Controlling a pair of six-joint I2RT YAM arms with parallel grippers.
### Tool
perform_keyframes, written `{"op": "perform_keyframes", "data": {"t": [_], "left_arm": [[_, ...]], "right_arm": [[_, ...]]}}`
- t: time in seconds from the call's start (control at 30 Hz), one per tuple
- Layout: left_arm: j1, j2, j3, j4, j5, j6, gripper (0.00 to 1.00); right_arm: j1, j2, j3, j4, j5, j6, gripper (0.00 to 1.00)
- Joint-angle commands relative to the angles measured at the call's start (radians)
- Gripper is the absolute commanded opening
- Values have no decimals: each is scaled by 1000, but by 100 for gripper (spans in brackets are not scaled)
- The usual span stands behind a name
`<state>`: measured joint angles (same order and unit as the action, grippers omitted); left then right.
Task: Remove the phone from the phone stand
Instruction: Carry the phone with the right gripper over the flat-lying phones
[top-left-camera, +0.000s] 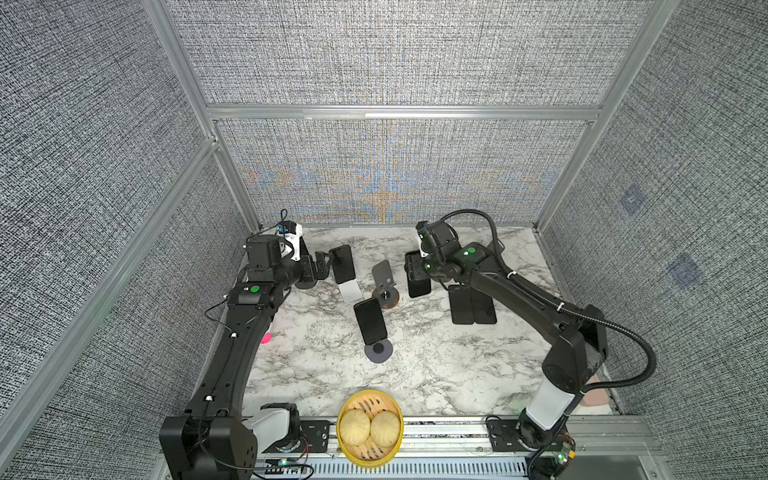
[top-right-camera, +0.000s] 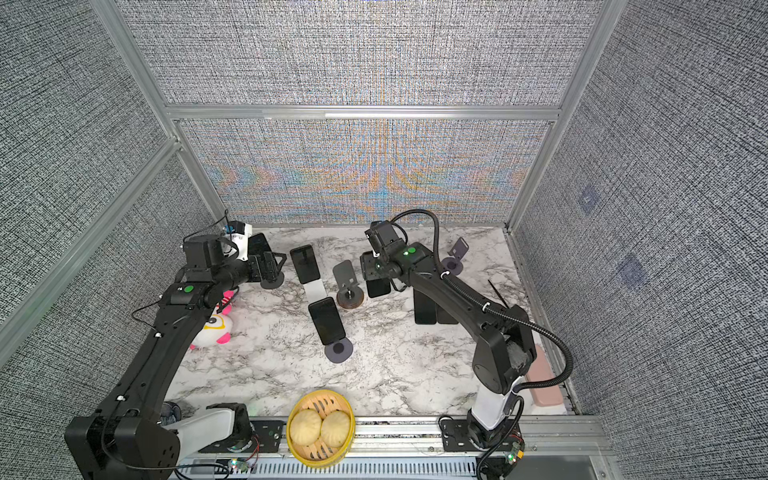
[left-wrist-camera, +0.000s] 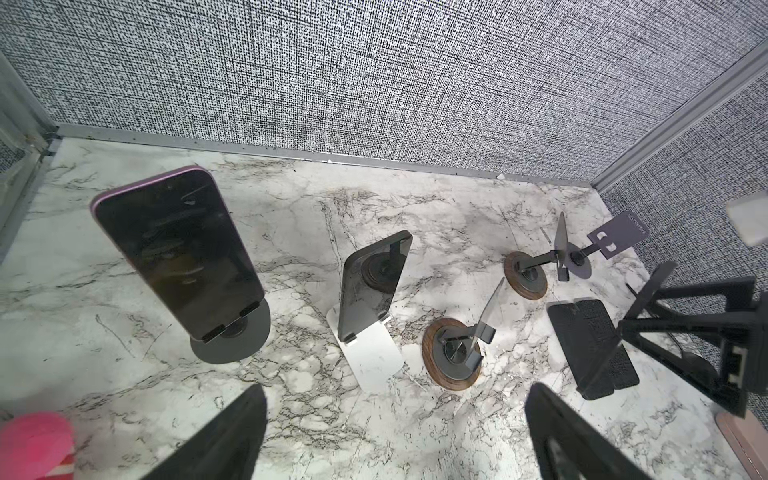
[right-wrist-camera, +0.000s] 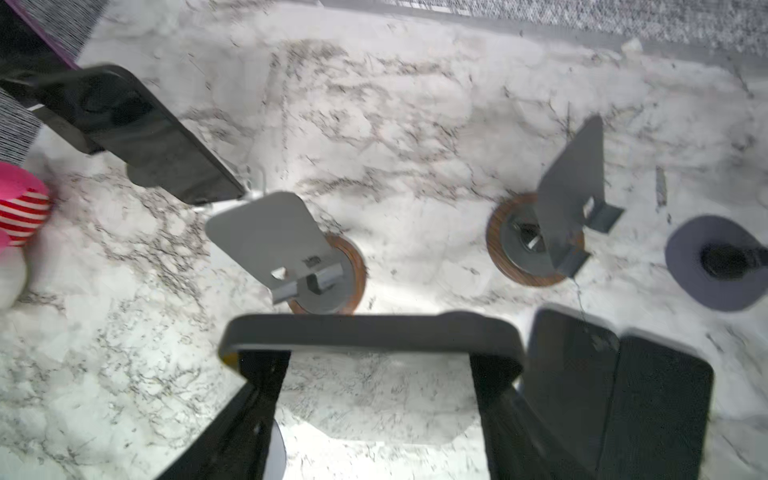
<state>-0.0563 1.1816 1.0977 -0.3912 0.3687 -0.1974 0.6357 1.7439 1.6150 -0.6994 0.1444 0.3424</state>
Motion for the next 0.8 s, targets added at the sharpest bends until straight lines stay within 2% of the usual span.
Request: {"op": "perform_keyframes", "data": {"t": [0.0, 0.3, 0.77], "left_arm": [[2, -7, 7, 9, 5, 8, 98], [2, -11, 5, 10, 7, 8, 98], [1, -9, 5, 8, 4, 15, 98]], "right_arm": [[-22, -9, -17, -159, 38, 28, 60], [-125, 57, -74, -203, -12, 67, 59], [-140, 184, -63, -136, -60, 102, 59]]}}
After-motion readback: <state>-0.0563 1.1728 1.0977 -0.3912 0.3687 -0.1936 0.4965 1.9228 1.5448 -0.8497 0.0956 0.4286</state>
